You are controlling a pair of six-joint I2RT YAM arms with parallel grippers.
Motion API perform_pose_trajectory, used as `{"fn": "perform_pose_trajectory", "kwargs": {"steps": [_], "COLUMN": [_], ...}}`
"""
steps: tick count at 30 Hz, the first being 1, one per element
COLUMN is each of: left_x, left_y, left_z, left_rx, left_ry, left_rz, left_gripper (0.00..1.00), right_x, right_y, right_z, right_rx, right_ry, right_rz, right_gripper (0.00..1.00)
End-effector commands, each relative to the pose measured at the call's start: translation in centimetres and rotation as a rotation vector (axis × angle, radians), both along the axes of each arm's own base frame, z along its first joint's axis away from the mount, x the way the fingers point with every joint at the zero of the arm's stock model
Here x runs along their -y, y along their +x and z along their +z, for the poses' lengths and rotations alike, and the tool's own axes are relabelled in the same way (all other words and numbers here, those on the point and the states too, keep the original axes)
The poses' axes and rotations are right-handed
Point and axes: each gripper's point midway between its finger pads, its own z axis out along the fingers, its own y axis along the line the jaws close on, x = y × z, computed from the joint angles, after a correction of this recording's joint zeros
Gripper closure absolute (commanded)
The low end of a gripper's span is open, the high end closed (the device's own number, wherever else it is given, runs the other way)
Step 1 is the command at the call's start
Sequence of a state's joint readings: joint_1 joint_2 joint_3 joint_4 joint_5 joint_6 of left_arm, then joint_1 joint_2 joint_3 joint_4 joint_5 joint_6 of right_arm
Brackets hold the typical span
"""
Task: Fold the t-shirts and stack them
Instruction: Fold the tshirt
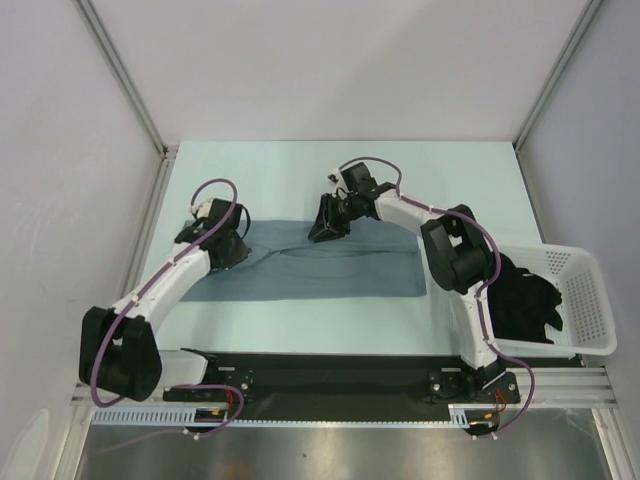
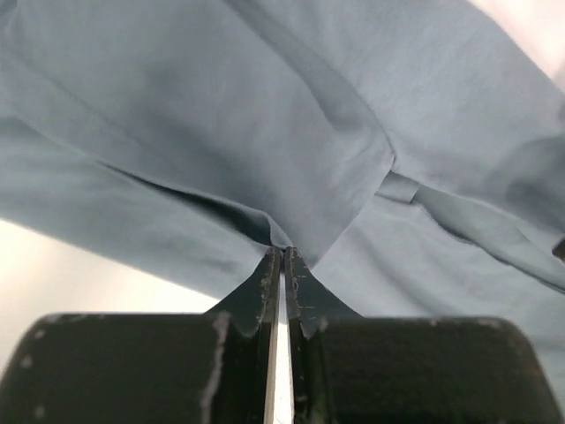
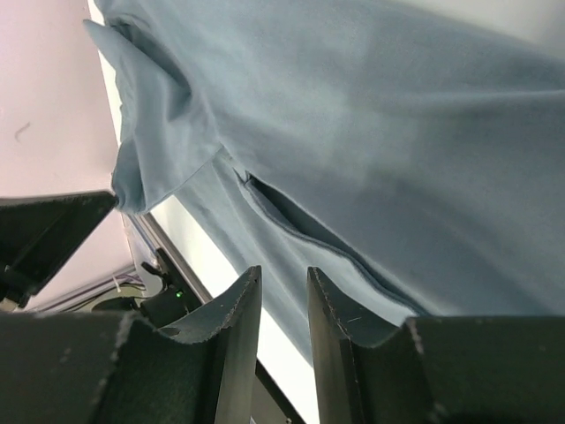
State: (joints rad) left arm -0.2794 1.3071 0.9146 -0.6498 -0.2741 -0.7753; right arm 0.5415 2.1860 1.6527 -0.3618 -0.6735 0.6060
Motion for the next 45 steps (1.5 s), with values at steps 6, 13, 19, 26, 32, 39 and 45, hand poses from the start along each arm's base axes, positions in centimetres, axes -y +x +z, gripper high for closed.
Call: {"fn": "perform_pose_trajectory", "kwargs": {"steps": [6,13,19,26,32,39,45], "left_x": [0.9,0.1,-4.7,-11.9,-14.6,-16.5,-16.4], "left_y": [-3.7,-4.6,-2.5,-1.8,-1.7,-1.1,-0.7], "left_z": [-1.9,-0.2,3.3,0.5,-2.5,-3.4,-4.4], "left_rx": [-0.05,-0.04,0.076,0.058,0.024,0.017,-0.006], "left_ry": [-0.104,-0.067,-0.036,-0.06,-0.22,-0.199,-0.241], "left_rz": [0.08,0.032,-0.09,0.076,0.148,0.151,0.19], "left_gripper": [0.81,0.53,0.28,0.34,0.43,0.55,0.58], "right_x": [-1.4,-3.6,-6.3,-9.8,-12.5,-14.5,-14.7], "right_y": [0.3,0.4,-2.2,-7.4,-9.7,-9.8,-9.7], "right_z": [-0.5,-0.6,1.3,0.9,-0.4,-0.5,-0.8], "right_rx": [0.014,0.033,0.03,-0.062,-0.073,-0.121,-0.121], "right_ry": [0.007,0.014,0.091,0.083,0.064,0.115,0.119], "right_rz": [0.07,0.102,0.152,0.025,-0.028,-0.072,-0.08], "right_gripper": [0.67,0.66,0.53,0.4,0.35,0.37,0.41]}}
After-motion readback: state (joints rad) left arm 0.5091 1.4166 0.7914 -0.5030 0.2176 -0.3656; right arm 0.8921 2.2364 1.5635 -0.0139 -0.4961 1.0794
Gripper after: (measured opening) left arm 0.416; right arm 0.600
